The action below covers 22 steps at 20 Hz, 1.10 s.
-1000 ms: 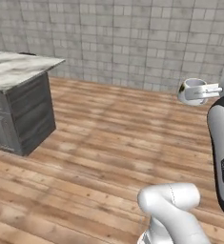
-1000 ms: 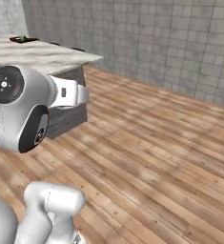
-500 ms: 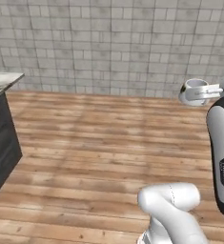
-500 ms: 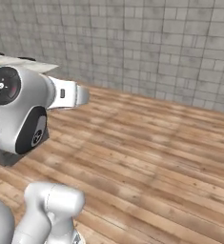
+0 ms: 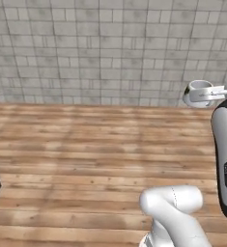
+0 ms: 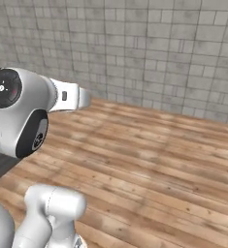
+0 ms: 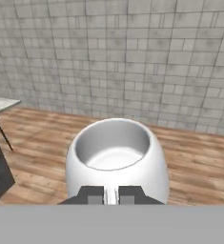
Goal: There is a tray on the dining counter. Grab the cup, mug, and pitcher and place them on the tray. The pitcher may be placed next to the tray if it cannot fit the tray.
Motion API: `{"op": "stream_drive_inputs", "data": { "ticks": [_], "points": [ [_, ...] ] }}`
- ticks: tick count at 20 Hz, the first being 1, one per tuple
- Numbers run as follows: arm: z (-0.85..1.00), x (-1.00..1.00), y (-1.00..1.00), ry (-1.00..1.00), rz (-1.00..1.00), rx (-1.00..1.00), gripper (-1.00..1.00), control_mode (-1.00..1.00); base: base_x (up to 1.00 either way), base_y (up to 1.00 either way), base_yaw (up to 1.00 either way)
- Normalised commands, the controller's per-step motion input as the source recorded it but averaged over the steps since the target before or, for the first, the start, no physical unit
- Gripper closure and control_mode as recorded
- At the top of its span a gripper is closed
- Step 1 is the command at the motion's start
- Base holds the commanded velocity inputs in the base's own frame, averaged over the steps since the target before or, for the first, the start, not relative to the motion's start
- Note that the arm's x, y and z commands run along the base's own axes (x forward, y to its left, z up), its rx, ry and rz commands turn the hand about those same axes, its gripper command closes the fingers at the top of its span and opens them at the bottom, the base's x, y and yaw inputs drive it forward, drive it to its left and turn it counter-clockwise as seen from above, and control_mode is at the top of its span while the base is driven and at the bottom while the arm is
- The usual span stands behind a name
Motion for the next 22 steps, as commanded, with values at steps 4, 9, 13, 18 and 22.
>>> {"op": "stream_drive_inputs", "data": {
  "ticks": [4,9,13,18,22],
  "points": [
    [0.0,0.0,0.0,0.0,0.0,0.0,1.0,1.0,1.0,0.0,-0.07],
    [0.0,0.0,0.0,0.0,0.0,0.0,1.0,1.0,1.0,0.0,-0.02],
    [0.0,0.0,0.0,0.0,0.0,0.0,1.0,1.0,1.0,0.04,0.0],
    [0.0,0.0,0.0,0.0,0.0,0.0,1.0,1.0,1.0,0.16,0.0],
    [0.0,0.0,0.0,0.0,0.0,0.0,1.0,1.0,1.0,0.23,0.0]
  ]
}}
